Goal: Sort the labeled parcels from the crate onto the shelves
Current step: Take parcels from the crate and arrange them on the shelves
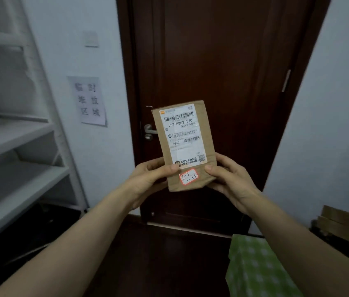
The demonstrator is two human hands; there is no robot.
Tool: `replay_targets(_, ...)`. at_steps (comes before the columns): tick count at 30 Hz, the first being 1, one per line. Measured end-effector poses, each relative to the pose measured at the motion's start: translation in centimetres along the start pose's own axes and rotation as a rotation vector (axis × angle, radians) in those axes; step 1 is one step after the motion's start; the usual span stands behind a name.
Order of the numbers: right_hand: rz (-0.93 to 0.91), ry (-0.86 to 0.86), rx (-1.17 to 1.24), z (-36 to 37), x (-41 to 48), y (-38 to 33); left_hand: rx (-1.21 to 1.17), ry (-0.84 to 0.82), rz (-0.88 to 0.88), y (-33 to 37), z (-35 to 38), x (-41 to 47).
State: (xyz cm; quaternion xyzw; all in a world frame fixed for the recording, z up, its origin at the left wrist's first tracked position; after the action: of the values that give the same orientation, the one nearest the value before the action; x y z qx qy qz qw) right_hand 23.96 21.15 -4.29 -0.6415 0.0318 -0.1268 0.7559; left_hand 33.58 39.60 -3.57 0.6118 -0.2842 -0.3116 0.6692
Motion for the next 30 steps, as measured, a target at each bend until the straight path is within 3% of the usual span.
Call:
replay_targets(10, 0.051, -0.348, 0.043, 17.2, 7.8, 1.4, 0.088, 0.405, 0.079, 3.8, -14.2, -9.6)
replay_targets(18, -0.097, -0.515, 0.168, 37.0, 15.3, 0.6, 0.289, 0.725, 0.312, 10.7, -27.9, -16.5)
replay_targets(23, -0.143, -0.490, 0.214, 48.0, 19.4, -0.9, 0.460, 0.764, 0.354, 15.9, -35.6, -19.2)
replay_targets(30, -0.218, -0.401, 0.236, 55.7, 26.4, -2.5, 0.578, 0.870, 0.469, 19.5, -43.3, -18.1)
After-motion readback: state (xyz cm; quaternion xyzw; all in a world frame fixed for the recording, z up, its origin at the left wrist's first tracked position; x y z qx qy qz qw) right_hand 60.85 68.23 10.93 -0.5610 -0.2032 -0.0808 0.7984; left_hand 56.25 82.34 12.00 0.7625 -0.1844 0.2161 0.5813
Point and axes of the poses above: each hand's wrist, its own x-axis towards the middle knuckle, its own z-axis out of the palm, y = z × x, the point moved 1 cm from there along x, towards the middle knuckle, and after that the axes turned 8 degrees about -y, right-handed, at the moved point
